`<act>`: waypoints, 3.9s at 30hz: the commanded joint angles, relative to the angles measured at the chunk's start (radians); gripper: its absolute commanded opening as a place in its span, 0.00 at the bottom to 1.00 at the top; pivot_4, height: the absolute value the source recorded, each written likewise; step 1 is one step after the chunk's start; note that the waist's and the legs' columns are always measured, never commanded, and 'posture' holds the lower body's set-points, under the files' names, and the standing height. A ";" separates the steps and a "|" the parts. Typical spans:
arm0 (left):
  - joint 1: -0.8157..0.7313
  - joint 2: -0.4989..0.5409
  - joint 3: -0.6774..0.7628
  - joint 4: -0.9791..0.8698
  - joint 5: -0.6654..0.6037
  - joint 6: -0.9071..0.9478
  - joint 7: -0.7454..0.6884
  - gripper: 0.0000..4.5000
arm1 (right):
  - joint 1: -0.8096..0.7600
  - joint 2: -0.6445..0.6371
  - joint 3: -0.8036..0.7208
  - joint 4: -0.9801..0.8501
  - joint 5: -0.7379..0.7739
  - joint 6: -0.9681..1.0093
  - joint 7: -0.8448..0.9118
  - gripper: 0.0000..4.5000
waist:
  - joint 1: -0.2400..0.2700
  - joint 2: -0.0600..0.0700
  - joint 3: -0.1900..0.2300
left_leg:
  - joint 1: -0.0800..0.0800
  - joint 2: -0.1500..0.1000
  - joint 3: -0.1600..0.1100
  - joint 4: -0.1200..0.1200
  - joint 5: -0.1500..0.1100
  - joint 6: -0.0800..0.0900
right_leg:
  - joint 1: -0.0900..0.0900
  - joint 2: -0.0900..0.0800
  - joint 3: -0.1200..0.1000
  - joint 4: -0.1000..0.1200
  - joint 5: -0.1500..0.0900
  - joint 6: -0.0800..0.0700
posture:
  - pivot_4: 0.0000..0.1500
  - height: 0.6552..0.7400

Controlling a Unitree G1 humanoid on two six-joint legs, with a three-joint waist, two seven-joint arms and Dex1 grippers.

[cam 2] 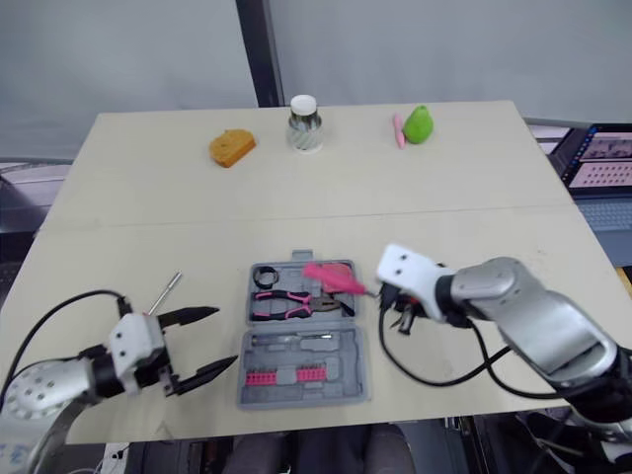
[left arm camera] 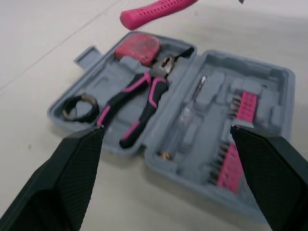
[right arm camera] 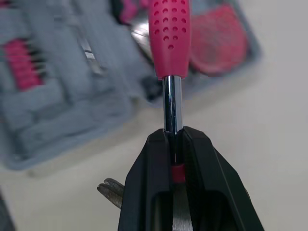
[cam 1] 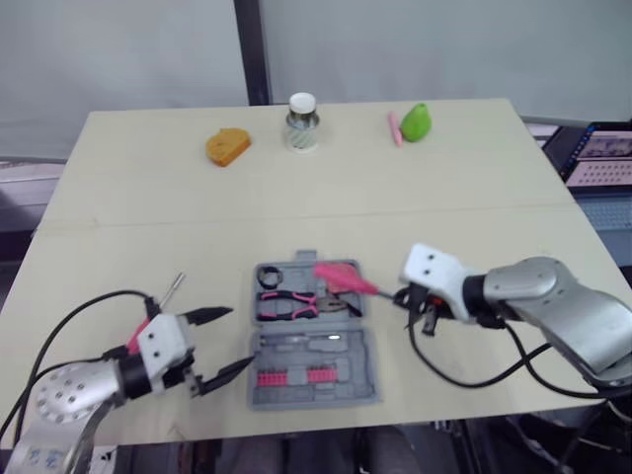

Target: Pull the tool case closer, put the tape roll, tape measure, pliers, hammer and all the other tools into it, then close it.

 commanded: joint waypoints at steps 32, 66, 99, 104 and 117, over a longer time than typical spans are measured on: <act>0.326 -0.095 0.068 -0.026 -0.020 -0.213 -0.025 1.00 | -0.373 0.285 0.508 0.036 -0.070 0.258 -0.052 0.01 | -0.016 -0.001 0.000 | -0.002 0.001 0.000 0.006 -0.002 0.000 | -0.003 0.001 0.000 0.007 0.000 -0.001 | 1.00 1.00; 0.307 -0.089 0.041 -0.032 -0.006 -0.189 0.006 1.00 | -0.393 0.322 0.563 0.058 -0.094 0.239 -0.075 0.01 | -0.017 -0.001 0.000 | -0.002 0.001 0.000 0.006 -0.003 0.000 | -0.004 0.001 0.000 0.009 -0.001 -0.001 | 1.00 1.00; 0.179 -0.086 -0.017 0.029 0.019 -0.176 0.042 1.00 | 0.022 0.448 0.115 0.154 -0.088 -0.280 -0.144 0.86 | -0.012 -0.004 -0.002 | -0.002 0.001 0.000 0.007 -0.003 0.001 | -0.004 0.001 0.000 0.011 -0.001 -0.001 | 1.00 1.00; 0.077 -0.085 -0.057 0.070 0.042 -0.181 0.055 1.00 | 0.210 0.473 0.084 0.316 -0.100 -0.610 -0.037 0.36 | -0.015 -0.005 -0.003 | 0.000 0.001 0.000 0.008 -0.003 0.001 | -0.002 0.001 0.000 0.012 -0.001 -0.001 | 1.00 1.00; 0.025 -0.082 -0.074 0.110 0.061 -0.208 0.068 1.00 | 0.208 0.544 0.131 0.504 -0.178 -0.675 0.091 0.00 | -0.013 -0.005 -0.003 | 0.001 0.002 0.000 0.008 -0.004 0.001 | -0.002 0.001 -0.001 0.012 -0.001 -0.001 | 1.00 1.00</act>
